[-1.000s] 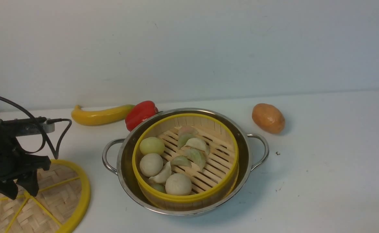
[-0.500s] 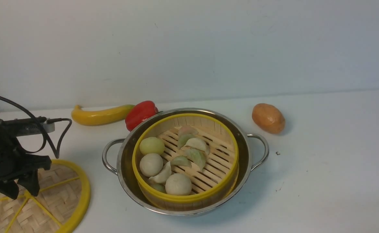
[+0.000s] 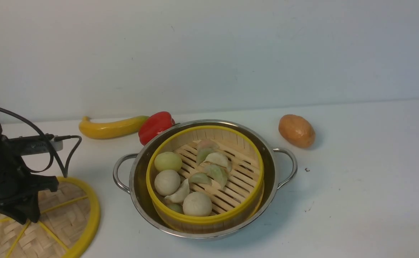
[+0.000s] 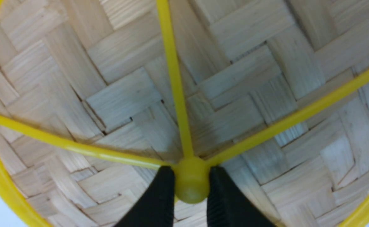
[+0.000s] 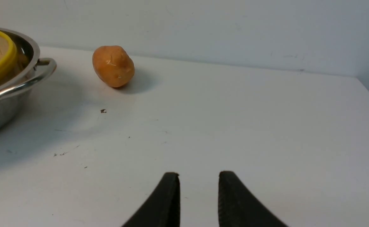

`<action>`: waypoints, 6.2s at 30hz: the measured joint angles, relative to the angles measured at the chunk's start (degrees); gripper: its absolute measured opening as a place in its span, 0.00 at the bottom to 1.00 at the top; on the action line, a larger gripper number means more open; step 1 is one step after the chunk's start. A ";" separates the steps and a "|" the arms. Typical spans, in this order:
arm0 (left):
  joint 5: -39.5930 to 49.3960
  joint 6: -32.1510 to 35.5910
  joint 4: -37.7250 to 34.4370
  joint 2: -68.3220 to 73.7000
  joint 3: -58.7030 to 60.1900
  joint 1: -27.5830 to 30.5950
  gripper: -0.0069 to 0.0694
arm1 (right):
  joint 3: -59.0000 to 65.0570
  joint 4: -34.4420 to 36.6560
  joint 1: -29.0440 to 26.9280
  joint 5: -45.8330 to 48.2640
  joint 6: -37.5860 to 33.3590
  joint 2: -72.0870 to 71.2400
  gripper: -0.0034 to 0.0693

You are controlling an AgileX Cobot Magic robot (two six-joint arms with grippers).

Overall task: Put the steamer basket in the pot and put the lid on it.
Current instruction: Use the left arm to lift the lid of the steamer, then use the left arm to place the steamer lid on the steamer

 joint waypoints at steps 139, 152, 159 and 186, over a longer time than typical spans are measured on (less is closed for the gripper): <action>11.13 13.00 1.77 4.52 -29.76 -43.42 0.24 | 0.00 0.00 0.00 0.00 0.00 0.00 0.38; 11.09 11.18 0.29 4.52 -33.02 -43.42 0.24 | 0.00 0.00 0.00 0.00 0.00 0.00 0.38; 11.09 9.78 -1.55 2.39 -33.02 -43.44 0.24 | 0.00 0.00 0.00 0.00 0.00 0.00 0.38; 11.17 9.64 0.65 2.62 -28.02 -43.44 0.24 | 0.00 -0.06 0.00 0.00 0.00 0.00 0.38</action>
